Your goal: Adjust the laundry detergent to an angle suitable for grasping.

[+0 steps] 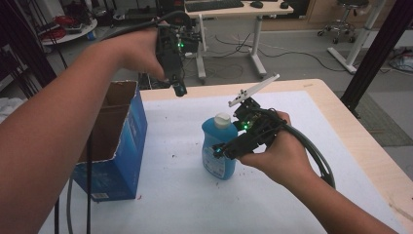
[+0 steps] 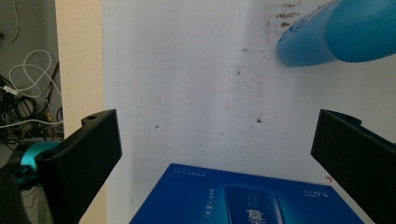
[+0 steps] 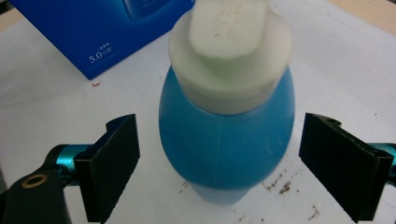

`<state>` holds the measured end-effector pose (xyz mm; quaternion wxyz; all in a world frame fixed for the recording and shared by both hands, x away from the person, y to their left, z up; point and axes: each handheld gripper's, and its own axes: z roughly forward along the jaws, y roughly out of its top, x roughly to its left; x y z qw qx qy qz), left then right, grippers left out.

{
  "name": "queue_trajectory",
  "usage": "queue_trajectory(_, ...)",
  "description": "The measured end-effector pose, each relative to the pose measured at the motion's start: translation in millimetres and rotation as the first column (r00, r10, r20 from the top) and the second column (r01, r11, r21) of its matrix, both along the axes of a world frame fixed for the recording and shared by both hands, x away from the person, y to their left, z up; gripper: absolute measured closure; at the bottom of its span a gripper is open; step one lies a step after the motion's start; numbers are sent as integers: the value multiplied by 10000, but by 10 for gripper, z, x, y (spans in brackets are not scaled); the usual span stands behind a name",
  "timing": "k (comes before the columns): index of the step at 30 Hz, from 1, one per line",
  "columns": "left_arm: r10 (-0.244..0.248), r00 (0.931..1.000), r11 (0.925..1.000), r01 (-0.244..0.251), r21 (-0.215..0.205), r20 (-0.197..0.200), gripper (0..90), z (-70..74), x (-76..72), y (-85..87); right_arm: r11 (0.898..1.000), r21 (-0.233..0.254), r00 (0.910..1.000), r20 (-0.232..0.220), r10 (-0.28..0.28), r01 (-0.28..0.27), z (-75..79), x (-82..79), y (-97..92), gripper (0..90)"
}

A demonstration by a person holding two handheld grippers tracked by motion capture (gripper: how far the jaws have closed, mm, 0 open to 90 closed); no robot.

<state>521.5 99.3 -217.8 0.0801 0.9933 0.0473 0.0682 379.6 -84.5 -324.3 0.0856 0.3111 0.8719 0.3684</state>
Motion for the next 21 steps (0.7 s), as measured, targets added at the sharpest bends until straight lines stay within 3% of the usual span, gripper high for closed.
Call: queue_trajectory(21, 21, 10000, 10000, -20, 70, -52, 17, -44, 37, -20, 9990, 307, 9988, 363, -336, 325, -130, 75, 103, 120)
